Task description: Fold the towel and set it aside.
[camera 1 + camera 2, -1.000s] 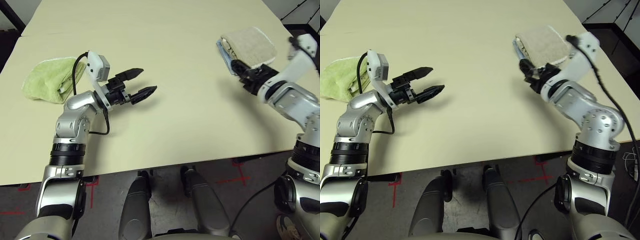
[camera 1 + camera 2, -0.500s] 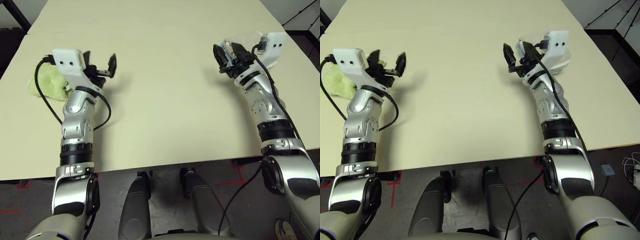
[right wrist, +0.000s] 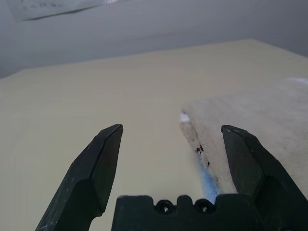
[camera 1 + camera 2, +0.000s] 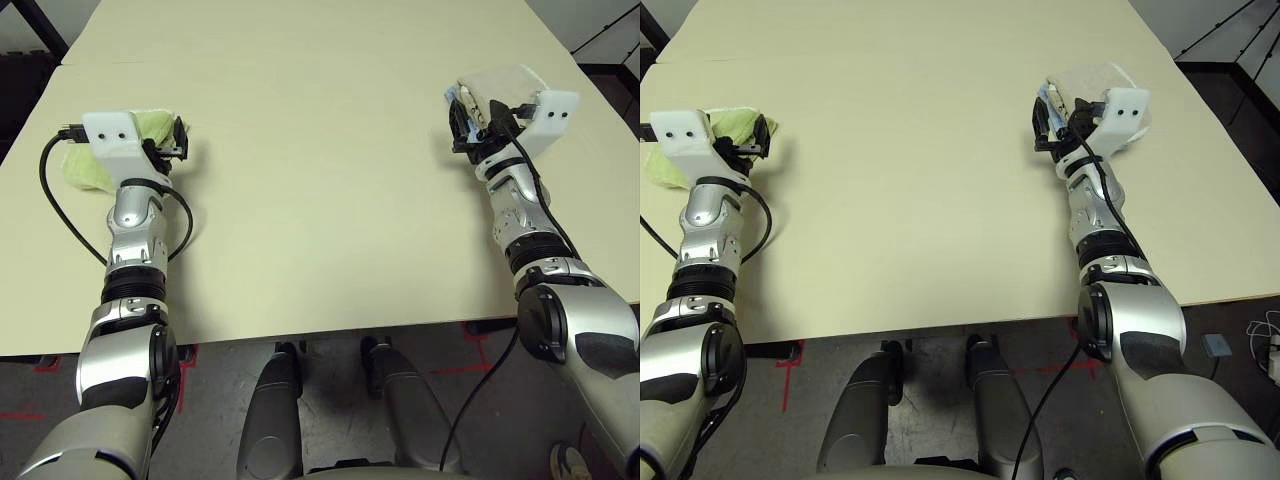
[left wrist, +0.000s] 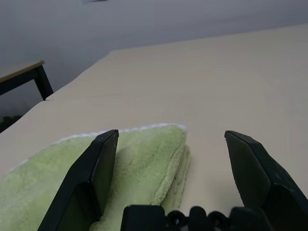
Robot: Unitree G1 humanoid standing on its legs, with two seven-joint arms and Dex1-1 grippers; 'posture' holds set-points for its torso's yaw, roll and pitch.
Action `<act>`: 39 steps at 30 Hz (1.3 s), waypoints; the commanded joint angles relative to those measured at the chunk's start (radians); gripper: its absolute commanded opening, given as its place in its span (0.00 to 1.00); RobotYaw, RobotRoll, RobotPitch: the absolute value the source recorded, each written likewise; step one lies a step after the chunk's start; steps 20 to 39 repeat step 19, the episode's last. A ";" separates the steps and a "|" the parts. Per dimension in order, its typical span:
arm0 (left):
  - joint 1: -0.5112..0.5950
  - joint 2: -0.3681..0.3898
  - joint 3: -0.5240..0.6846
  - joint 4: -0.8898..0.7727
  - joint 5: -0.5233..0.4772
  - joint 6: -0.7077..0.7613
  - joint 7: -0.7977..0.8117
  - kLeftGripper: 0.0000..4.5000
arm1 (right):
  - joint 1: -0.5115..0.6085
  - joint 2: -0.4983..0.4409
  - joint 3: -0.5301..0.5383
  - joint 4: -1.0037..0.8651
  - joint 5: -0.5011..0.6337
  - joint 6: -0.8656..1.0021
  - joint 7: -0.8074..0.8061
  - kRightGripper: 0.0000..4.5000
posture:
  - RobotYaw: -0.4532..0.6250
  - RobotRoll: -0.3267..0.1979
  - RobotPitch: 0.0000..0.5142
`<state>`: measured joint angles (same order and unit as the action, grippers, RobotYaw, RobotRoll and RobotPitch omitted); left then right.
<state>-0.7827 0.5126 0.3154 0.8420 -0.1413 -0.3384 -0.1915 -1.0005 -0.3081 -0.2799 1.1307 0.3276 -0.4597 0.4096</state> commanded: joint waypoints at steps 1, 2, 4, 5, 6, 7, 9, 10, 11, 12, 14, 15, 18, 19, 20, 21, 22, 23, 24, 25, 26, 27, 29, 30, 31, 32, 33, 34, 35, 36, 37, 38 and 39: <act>0.027 0.004 0.027 -0.010 -0.044 -0.009 -0.034 1.00 | 0.024 -0.001 -0.020 0.008 -0.017 -0.052 -0.008 0.99 | 0.42 0.62 0.37; 0.029 0.005 0.032 -0.012 -0.049 -0.010 -0.036 1.00 | 0.026 0.000 -0.015 0.008 -0.030 -0.064 -0.025 0.99 | 0.42 0.62 0.37; 0.030 0.008 0.038 -0.017 -0.058 -0.010 -0.042 1.00 | 0.029 0.005 -0.008 0.006 -0.047 -0.081 -0.037 0.99 | 0.42 0.62 0.36; 0.029 0.009 0.041 -0.018 -0.064 -0.006 -0.050 1.00 | 0.027 0.009 -0.011 0.004 -0.047 -0.082 -0.035 0.99 | 0.42 0.62 0.36; 0.029 0.011 0.042 -0.021 -0.068 -0.002 -0.054 1.00 | 0.023 0.012 -0.016 0.002 -0.044 -0.072 -0.037 0.99 | 0.42 0.62 0.36; 0.028 0.015 0.044 -0.020 -0.070 0.002 -0.059 1.00 | 0.019 0.011 -0.016 0.004 -0.048 -0.054 -0.046 0.99 | 0.42 0.62 0.36; 0.028 0.021 0.044 -0.021 -0.072 0.015 -0.067 1.00 | 0.014 0.007 -0.014 0.008 -0.054 -0.035 -0.046 0.99 | 0.42 0.62 0.36; 0.028 0.023 0.044 -0.022 -0.073 0.020 -0.071 1.00 | 0.012 0.006 -0.016 0.009 -0.053 -0.026 -0.045 0.99 | 0.42 0.62 0.36; 0.029 0.026 0.043 -0.024 -0.073 0.025 -0.074 1.00 | 0.011 0.005 -0.016 0.009 -0.053 -0.024 -0.041 0.99 | 0.42 0.62 0.37; 0.031 0.028 0.041 -0.026 -0.073 0.031 -0.080 1.00 | 0.011 0.003 -0.016 0.008 -0.054 -0.023 -0.036 0.99 | 0.42 0.62 0.37; 0.037 0.031 0.041 -0.033 -0.076 0.037 -0.090 1.00 | 0.014 0.000 -0.018 0.009 -0.055 -0.017 -0.025 0.99 | 0.42 0.62 0.37; 0.042 0.032 0.040 -0.038 -0.077 0.042 -0.100 1.00 | 0.016 -0.001 -0.018 0.010 -0.057 -0.016 -0.023 0.99 | 0.42 0.62 0.37; 0.057 0.036 0.040 -0.051 -0.080 0.053 -0.118 1.00 | 0.018 -0.002 -0.019 0.012 -0.060 -0.010 -0.024 0.99 | 0.42 0.62 0.37; 0.065 0.040 0.042 -0.056 -0.081 0.056 -0.126 1.00 | 0.017 -0.003 -0.020 0.012 -0.060 -0.007 -0.024 0.99 | 0.42 0.62 0.37; 0.065 0.040 0.042 -0.056 -0.081 0.056 -0.126 1.00 | 0.017 -0.003 -0.020 0.012 -0.060 -0.007 -0.024 0.99 | 0.42 0.62 0.37; 0.065 0.040 0.042 -0.056 -0.081 0.056 -0.126 1.00 | 0.017 -0.003 -0.020 0.012 -0.060 -0.007 -0.024 0.99 | 0.42 0.62 0.37; 0.065 0.040 0.042 -0.056 -0.081 0.056 -0.126 1.00 | 0.017 -0.003 -0.020 0.012 -0.060 -0.007 -0.024 0.99 | 0.42 0.62 0.37; 0.065 0.040 0.042 -0.056 -0.081 0.056 -0.126 1.00 | 0.017 -0.003 -0.020 0.012 -0.060 -0.007 -0.024 0.99 | 0.42 0.62 0.37; 0.065 0.040 0.042 -0.056 -0.081 0.056 -0.126 1.00 | 0.017 -0.003 -0.020 0.012 -0.060 -0.007 -0.024 0.99 | 0.42 0.62 0.37; 0.065 0.040 0.042 -0.056 -0.081 0.056 -0.126 1.00 | 0.017 -0.003 -0.020 0.012 -0.060 -0.007 -0.024 0.99 | 0.42 0.62 0.37; 0.065 0.040 0.042 -0.056 -0.081 0.056 -0.126 1.00 | 0.017 -0.003 -0.020 0.012 -0.060 -0.007 -0.024 0.99 | 0.42 0.62 0.37; 0.065 0.040 0.042 -0.056 -0.081 0.056 -0.126 1.00 | 0.017 -0.003 -0.020 0.012 -0.060 -0.007 -0.024 0.99 | 0.42 0.62 0.37; 0.065 0.040 0.042 -0.056 -0.081 0.056 -0.126 1.00 | 0.017 -0.003 -0.020 0.012 -0.060 -0.007 -0.024 0.99 | 0.42 0.62 0.37; 0.065 0.040 0.042 -0.056 -0.081 0.056 -0.126 1.00 | 0.017 -0.003 -0.020 0.012 -0.060 -0.007 -0.024 0.99 | 0.42 0.62 0.37; 0.065 0.040 0.042 -0.056 -0.081 0.056 -0.126 1.00 | 0.017 -0.003 -0.020 0.012 -0.060 -0.007 -0.024 0.99 | 0.42 0.62 0.37; 0.065 0.040 0.042 -0.056 -0.081 0.056 -0.126 1.00 | 0.017 -0.003 -0.020 0.012 -0.060 -0.007 -0.024 0.99 | 0.42 0.62 0.37; 0.065 0.040 0.042 -0.056 -0.081 0.056 -0.126 1.00 | 0.017 -0.003 -0.020 0.012 -0.060 -0.007 -0.024 0.99 | 0.42 0.62 0.37; 0.065 0.040 0.042 -0.056 -0.081 0.056 -0.126 1.00 | 0.017 -0.003 -0.020 0.012 -0.060 -0.007 -0.024 0.99 | 0.42 0.62 0.37; 0.065 0.040 0.042 -0.056 -0.081 0.056 -0.126 1.00 | 0.017 -0.003 -0.020 0.012 -0.060 -0.007 -0.024 0.99 | 0.42 0.62 0.37; 0.065 0.040 0.042 -0.056 -0.081 0.056 -0.126 1.00 | 0.017 -0.003 -0.020 0.012 -0.060 -0.007 -0.024 0.99 | 0.42 0.62 0.37; 0.065 0.040 0.042 -0.056 -0.081 0.056 -0.126 1.00 | 0.017 -0.003 -0.020 0.012 -0.060 -0.007 -0.024 0.99 | 0.42 0.62 0.37; 0.065 0.040 0.042 -0.056 -0.081 0.056 -0.126 1.00 | 0.017 -0.003 -0.020 0.012 -0.060 -0.007 -0.024 0.99 | 0.42 0.62 0.37; 0.065 0.040 0.042 -0.056 -0.081 0.056 -0.126 1.00 | 0.017 -0.003 -0.020 0.012 -0.060 -0.007 -0.024 0.99 | 0.42 0.62 0.37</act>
